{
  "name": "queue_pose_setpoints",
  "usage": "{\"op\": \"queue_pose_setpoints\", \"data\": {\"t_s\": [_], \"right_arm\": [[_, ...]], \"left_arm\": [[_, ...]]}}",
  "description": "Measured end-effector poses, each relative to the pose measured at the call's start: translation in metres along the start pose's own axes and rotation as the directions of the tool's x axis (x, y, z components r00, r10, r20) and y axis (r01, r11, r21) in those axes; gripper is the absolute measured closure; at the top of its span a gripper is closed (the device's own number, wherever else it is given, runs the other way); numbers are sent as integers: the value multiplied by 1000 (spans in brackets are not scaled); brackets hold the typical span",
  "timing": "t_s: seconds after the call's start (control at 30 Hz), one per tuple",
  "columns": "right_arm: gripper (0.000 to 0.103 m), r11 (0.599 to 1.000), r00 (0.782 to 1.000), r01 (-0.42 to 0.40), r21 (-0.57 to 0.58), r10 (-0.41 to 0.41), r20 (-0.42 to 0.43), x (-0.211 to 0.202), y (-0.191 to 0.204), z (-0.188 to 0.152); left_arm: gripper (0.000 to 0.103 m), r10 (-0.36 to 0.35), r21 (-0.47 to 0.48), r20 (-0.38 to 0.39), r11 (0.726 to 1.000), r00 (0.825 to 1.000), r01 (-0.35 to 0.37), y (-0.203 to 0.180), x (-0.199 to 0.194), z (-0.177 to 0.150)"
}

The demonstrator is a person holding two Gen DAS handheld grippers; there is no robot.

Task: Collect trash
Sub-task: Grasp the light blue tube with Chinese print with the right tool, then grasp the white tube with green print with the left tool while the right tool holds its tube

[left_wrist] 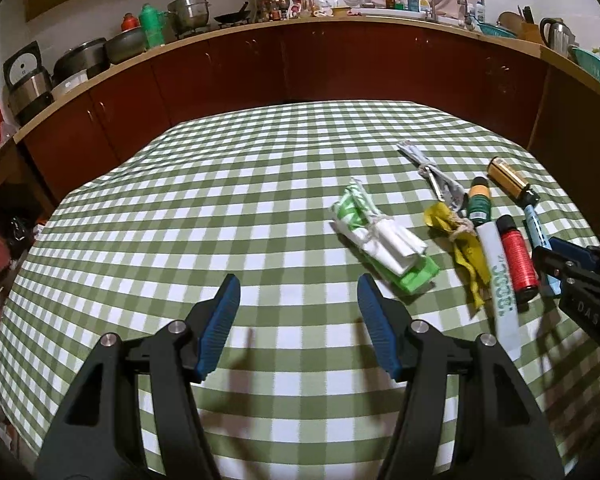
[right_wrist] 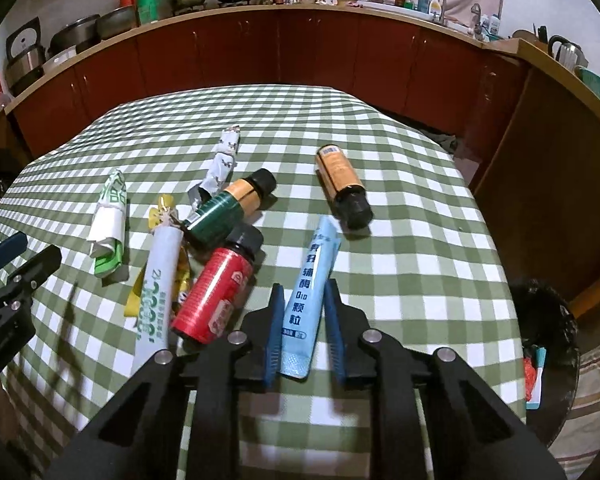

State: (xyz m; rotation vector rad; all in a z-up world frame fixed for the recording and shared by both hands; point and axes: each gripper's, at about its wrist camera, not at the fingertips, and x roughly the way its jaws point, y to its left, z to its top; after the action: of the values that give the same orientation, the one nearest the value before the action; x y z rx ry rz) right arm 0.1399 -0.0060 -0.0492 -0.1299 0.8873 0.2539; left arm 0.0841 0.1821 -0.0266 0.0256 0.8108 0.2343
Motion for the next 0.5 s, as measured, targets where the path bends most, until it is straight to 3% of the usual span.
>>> {"op": "queue_pose_setpoints", "data": {"t_s": [0.5], "right_arm": [[84,998,995,42,44,-46,92,-43,-59,-26]], "left_arm": [[43,-88,25,-13,996,996,89,-59,-14,-5]]}}
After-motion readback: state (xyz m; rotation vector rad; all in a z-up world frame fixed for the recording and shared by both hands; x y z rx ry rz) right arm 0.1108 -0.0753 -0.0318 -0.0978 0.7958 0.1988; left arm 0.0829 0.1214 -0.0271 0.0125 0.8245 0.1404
